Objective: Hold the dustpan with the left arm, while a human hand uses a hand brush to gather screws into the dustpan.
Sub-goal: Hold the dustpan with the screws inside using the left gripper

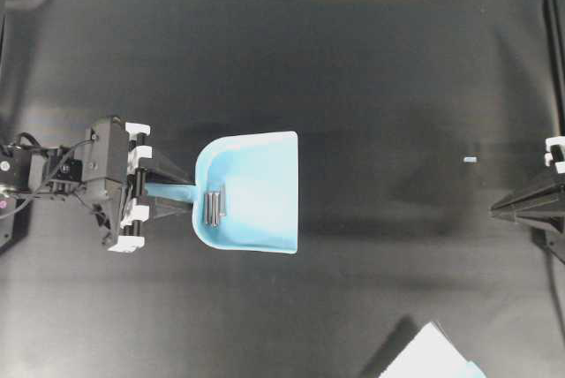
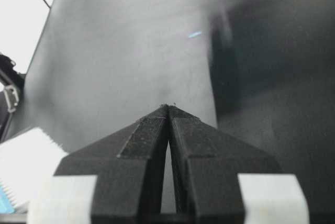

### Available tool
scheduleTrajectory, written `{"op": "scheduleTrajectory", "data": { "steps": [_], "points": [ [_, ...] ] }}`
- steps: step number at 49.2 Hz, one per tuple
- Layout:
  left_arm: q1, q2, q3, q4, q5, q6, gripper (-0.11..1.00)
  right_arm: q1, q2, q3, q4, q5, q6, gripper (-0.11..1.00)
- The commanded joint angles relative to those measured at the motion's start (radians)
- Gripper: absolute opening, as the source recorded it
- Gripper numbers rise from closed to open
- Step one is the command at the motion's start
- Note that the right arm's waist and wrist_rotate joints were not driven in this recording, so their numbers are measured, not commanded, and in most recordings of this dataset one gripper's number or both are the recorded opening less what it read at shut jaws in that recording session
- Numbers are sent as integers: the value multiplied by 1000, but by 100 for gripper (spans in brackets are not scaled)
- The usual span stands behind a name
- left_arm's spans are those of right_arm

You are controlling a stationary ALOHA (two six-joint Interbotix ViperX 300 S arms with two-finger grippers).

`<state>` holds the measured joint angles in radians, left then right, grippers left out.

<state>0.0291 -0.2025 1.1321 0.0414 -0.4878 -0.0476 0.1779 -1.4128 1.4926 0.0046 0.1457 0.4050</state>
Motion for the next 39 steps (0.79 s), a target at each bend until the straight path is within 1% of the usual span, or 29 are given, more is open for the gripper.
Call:
{"op": "scheduleTrajectory", "data": {
  "steps": [1,27,39],
  "points": [
    [0,-11,-6,5,-8,-3,31,0,3,-5,2,-3,0,0],
    [-6,-11,-6,5,9,-8,31,0,2,-5,2,-3,-2,0],
    [-8,-11,-5,5,35,-8,31,0,2,-5,2,-3,-2,0]
  ]
}}
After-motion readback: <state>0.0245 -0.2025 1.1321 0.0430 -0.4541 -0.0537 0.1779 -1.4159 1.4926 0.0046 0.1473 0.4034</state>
